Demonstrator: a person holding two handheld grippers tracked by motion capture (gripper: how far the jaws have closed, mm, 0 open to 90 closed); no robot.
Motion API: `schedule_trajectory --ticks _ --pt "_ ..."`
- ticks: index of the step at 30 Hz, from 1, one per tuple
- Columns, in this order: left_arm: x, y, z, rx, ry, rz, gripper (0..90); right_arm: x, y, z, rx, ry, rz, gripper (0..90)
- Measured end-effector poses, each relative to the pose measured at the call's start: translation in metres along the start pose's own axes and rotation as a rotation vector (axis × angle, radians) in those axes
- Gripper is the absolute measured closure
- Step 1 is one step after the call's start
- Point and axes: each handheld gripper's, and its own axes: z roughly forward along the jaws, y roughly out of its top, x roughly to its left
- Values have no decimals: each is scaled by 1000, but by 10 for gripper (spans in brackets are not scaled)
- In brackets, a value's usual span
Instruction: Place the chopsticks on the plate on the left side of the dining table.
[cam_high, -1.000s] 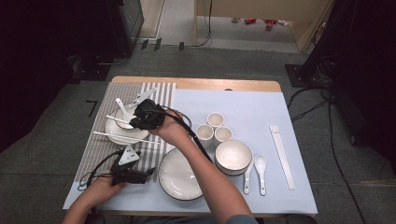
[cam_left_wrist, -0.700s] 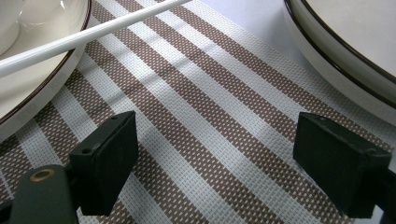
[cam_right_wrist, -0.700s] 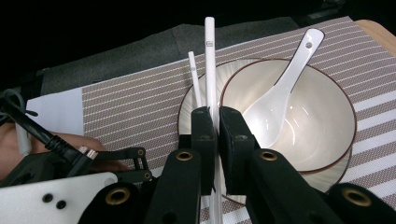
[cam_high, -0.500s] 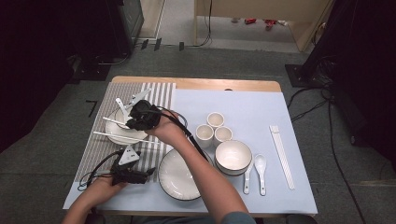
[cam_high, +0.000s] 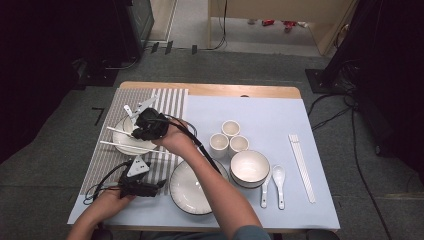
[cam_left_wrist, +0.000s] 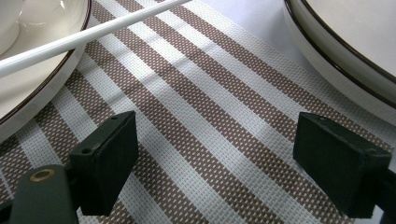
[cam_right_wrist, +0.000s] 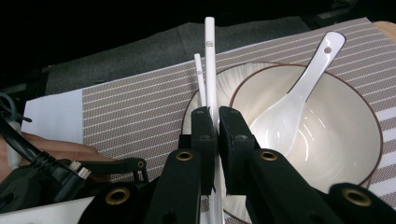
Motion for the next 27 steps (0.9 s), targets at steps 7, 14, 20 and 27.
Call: schedule_trajectory --ticks 7,14,20,27 --pt "0 0 0 1 1 1 145 -1 1 5 0 7 -1 856" --pt "0 0 0 0 0 1 146 -1 2 12 9 15 2 856" --pt "0 0 0 2 2 1 146 -1 3 17 14 20 -2 856" --pt "-1 0 -1 3 7 -1 147 -3 4 21 17 19 -2 856"
